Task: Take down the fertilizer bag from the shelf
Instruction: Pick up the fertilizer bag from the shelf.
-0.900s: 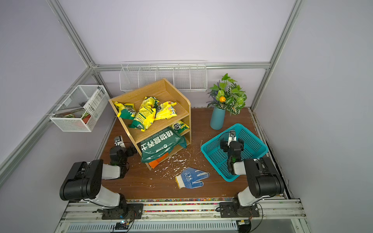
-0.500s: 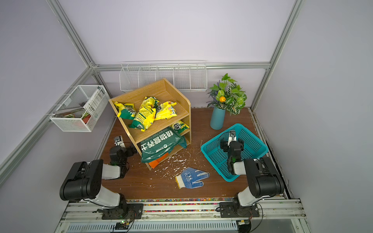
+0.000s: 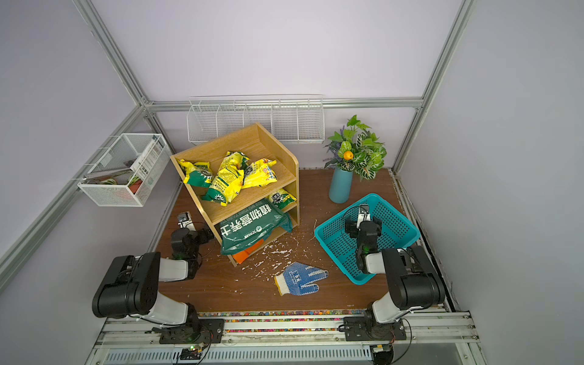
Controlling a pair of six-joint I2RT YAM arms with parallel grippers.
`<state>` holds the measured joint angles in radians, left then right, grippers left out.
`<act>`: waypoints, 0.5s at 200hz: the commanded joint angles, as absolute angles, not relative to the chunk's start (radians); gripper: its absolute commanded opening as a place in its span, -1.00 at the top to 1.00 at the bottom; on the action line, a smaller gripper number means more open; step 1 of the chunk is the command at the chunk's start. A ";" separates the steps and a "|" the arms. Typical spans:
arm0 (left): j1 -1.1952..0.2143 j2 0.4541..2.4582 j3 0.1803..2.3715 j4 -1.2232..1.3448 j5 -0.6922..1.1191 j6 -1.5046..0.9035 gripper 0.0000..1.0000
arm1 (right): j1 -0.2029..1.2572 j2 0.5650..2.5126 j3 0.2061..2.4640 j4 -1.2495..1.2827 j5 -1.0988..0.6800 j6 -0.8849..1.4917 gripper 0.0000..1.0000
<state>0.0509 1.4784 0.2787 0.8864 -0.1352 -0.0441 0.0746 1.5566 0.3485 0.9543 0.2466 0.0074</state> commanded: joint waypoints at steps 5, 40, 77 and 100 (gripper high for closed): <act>0.025 1.267 0.348 0.707 -0.113 -0.070 -1.00 | 0.062 1.561 0.349 0.986 0.210 0.023 -0.98; 0.024 0.965 0.384 0.319 -0.248 -0.170 -1.00 | 0.104 1.386 0.288 0.952 0.281 0.000 -0.98; 0.024 0.798 0.427 0.080 -0.258 -0.255 -1.00 | 0.109 1.039 0.460 0.335 0.214 0.161 -0.94; 0.025 0.768 0.436 0.046 -0.181 -0.351 -1.00 | 0.126 0.944 0.615 0.019 0.131 0.290 -0.87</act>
<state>0.0254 0.7906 0.4076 0.2104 -0.2363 -0.2295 0.1081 1.0199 0.4896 0.4465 0.2237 0.1371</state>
